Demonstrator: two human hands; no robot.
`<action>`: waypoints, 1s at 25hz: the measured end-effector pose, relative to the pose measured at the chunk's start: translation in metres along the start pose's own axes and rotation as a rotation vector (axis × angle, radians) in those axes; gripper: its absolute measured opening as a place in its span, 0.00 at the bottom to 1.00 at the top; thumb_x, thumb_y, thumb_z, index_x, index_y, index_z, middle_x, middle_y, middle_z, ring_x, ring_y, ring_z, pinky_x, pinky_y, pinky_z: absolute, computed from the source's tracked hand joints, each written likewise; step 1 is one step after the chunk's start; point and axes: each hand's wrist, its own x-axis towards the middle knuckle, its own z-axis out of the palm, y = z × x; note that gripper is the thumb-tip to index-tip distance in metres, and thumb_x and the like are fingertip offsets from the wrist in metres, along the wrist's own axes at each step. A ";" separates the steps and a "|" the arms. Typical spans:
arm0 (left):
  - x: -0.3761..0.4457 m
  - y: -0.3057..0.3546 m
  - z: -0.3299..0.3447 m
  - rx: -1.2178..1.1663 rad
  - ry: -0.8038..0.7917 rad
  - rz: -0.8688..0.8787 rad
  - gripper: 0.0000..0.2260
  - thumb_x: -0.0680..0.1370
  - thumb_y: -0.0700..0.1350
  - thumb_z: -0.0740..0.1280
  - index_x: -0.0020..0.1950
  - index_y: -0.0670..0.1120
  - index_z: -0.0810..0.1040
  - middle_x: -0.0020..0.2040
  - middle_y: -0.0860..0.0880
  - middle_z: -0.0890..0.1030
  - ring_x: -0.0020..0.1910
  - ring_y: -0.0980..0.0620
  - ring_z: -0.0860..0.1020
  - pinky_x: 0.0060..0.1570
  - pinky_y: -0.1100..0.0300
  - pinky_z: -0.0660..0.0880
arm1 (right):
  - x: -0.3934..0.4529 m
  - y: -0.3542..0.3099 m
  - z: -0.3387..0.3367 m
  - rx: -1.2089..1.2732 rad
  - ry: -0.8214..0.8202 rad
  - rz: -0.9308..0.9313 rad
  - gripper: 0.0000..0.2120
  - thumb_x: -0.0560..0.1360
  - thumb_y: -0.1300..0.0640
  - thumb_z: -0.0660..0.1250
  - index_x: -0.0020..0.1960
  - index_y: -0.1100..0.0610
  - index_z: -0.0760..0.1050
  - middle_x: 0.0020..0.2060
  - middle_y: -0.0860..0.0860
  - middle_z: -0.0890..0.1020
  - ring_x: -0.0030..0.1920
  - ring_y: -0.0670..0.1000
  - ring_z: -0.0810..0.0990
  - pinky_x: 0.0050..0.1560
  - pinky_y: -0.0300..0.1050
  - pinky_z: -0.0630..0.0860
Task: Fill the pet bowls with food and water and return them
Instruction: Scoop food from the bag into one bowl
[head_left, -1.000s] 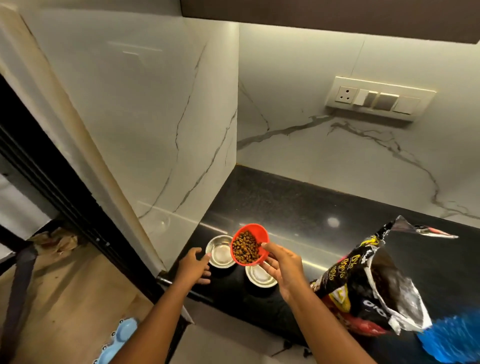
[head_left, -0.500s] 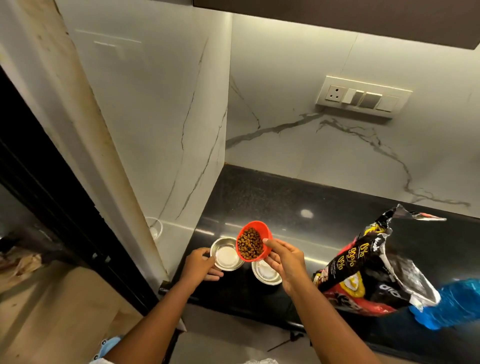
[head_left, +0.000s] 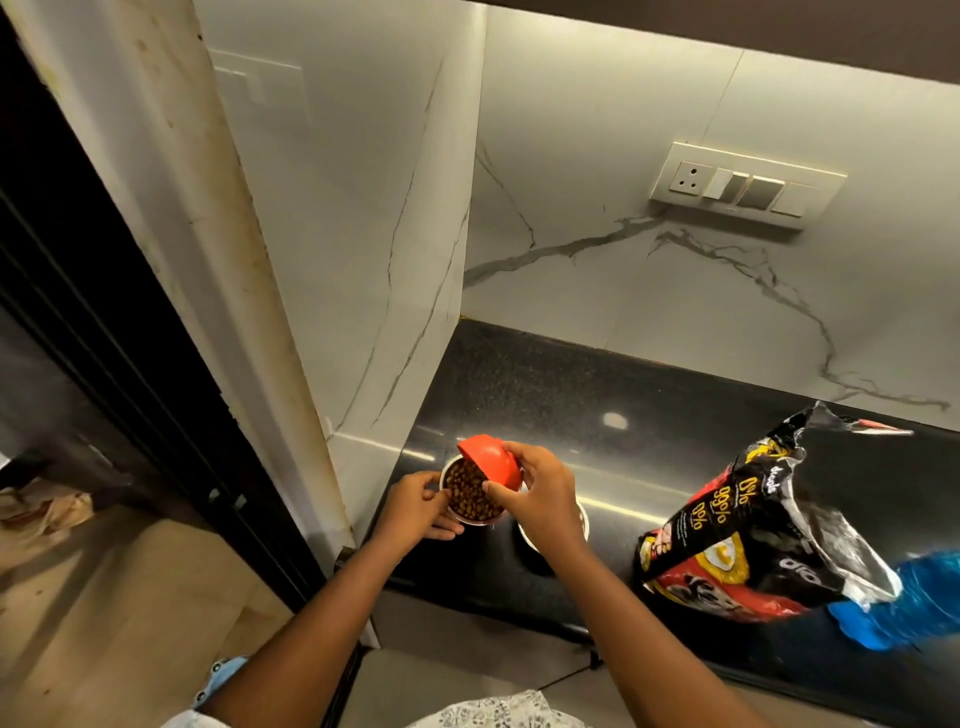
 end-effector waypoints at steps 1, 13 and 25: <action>0.000 0.000 -0.001 0.006 -0.004 0.002 0.09 0.82 0.37 0.62 0.62 0.42 0.75 0.43 0.34 0.85 0.34 0.44 0.86 0.33 0.55 0.84 | 0.000 -0.001 -0.001 -0.039 -0.005 -0.031 0.27 0.66 0.55 0.81 0.64 0.52 0.81 0.56 0.49 0.83 0.56 0.50 0.81 0.58 0.49 0.79; 0.008 -0.016 -0.002 0.004 0.013 -0.046 0.12 0.82 0.36 0.62 0.65 0.40 0.73 0.46 0.35 0.84 0.34 0.44 0.86 0.34 0.55 0.84 | 0.005 0.006 -0.025 0.363 0.107 0.151 0.25 0.68 0.60 0.82 0.63 0.54 0.80 0.58 0.52 0.85 0.57 0.49 0.85 0.59 0.46 0.83; 0.014 -0.027 0.010 0.084 0.066 -0.194 0.14 0.82 0.40 0.63 0.67 0.40 0.71 0.45 0.37 0.84 0.32 0.47 0.85 0.35 0.51 0.84 | -0.011 0.029 -0.029 0.581 0.191 0.373 0.21 0.68 0.63 0.81 0.59 0.59 0.82 0.49 0.52 0.87 0.46 0.43 0.86 0.40 0.35 0.81</action>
